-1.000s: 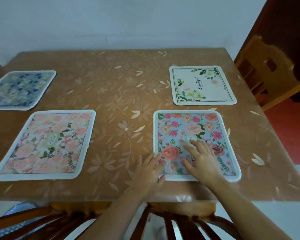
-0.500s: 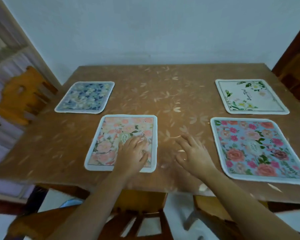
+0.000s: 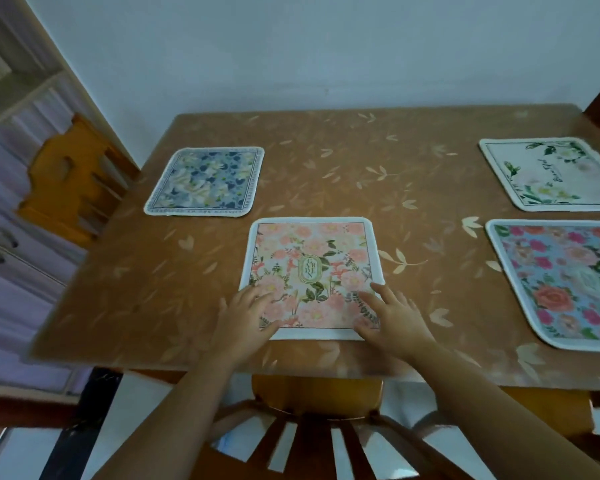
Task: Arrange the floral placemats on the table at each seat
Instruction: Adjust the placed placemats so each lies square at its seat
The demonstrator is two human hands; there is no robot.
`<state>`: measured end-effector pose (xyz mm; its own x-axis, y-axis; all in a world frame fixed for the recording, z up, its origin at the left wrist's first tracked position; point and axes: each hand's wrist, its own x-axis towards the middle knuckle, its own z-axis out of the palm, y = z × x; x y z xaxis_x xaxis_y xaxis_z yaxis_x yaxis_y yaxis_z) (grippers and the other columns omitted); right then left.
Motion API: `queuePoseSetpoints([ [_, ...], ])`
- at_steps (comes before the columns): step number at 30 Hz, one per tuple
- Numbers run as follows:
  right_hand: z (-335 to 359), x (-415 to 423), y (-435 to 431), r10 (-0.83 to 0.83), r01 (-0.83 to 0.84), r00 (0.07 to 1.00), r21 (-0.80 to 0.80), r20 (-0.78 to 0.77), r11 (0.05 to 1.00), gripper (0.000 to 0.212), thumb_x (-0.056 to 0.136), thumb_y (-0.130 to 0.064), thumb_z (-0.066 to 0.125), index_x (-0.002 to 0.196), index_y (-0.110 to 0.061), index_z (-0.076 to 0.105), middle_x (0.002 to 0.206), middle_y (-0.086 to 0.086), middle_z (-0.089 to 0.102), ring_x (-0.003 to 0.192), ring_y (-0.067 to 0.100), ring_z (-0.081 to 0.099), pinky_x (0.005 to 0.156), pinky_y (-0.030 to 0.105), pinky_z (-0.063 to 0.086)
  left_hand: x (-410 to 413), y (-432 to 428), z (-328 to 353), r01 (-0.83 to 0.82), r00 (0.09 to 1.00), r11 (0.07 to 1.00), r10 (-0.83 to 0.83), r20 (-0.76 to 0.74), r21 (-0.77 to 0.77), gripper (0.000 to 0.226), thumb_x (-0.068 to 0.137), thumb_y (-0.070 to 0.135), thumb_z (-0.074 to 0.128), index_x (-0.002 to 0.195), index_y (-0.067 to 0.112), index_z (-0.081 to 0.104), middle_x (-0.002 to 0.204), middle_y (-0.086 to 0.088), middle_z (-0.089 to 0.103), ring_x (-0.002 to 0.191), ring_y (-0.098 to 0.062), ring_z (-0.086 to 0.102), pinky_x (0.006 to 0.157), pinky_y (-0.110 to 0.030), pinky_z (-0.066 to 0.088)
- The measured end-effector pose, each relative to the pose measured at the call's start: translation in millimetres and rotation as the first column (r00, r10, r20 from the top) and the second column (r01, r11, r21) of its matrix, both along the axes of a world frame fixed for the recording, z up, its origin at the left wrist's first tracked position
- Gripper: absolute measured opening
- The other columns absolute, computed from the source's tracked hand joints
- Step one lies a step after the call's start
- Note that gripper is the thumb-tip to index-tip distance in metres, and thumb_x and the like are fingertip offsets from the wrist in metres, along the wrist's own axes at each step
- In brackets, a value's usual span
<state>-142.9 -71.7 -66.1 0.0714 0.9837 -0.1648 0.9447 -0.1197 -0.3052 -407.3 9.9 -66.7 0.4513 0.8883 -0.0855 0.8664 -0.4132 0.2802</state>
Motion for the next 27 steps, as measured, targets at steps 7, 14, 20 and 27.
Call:
queuePoseSetpoints([
  [7,-49,5,30,0.030,-0.030,1.000,-0.048,0.009,0.998,0.073,0.074,-0.066,0.052,0.135,-0.032,0.031,0.151,-0.002,0.018,0.138,0.022,0.008,0.107,0.056,0.019,-14,27,-44,0.031,0.998,0.991,-0.038,-0.052,-0.130,0.070,0.078,0.061,0.054,0.138,0.033,0.029,0.152,0.008,0.013,0.139,-0.018,0.003,0.107,-0.061,0.005],
  [14,-62,4,27,0.064,-0.063,0.998,-0.018,0.013,0.998,0.081,0.070,-0.073,0.050,0.137,-0.033,0.029,0.152,0.000,0.014,0.139,0.021,0.001,0.109,0.055,0.014,-14,21,-71,0.088,0.996,0.992,-0.089,-0.007,-0.095,0.082,0.068,0.075,0.049,0.137,0.033,0.030,0.154,0.006,0.008,0.139,-0.014,-0.005,0.108,-0.057,0.007],
  [20,-58,-9,25,0.089,-0.089,0.996,-0.036,-0.001,0.995,0.084,0.069,-0.070,0.055,0.138,-0.031,0.029,0.152,0.003,0.014,0.139,0.022,0.002,0.110,0.052,0.012,-12,18,-70,0.115,0.990,0.993,-0.116,0.076,0.017,0.072,0.065,0.069,0.061,0.125,0.031,0.050,0.147,0.003,0.030,0.136,-0.019,0.018,0.103,-0.051,0.020],
  [27,-58,-12,22,0.086,-0.085,0.994,-0.027,0.068,0.996,0.086,0.068,-0.072,0.054,0.138,-0.030,0.029,0.151,0.002,0.018,0.138,0.022,0.008,0.108,0.048,0.020,-15,20,-67,0.171,0.979,0.982,-0.178,0.097,0.076,0.063,0.063,0.061,0.061,0.113,0.023,0.063,0.137,-0.004,0.047,0.128,-0.028,0.036,0.093,-0.056,0.033],
])
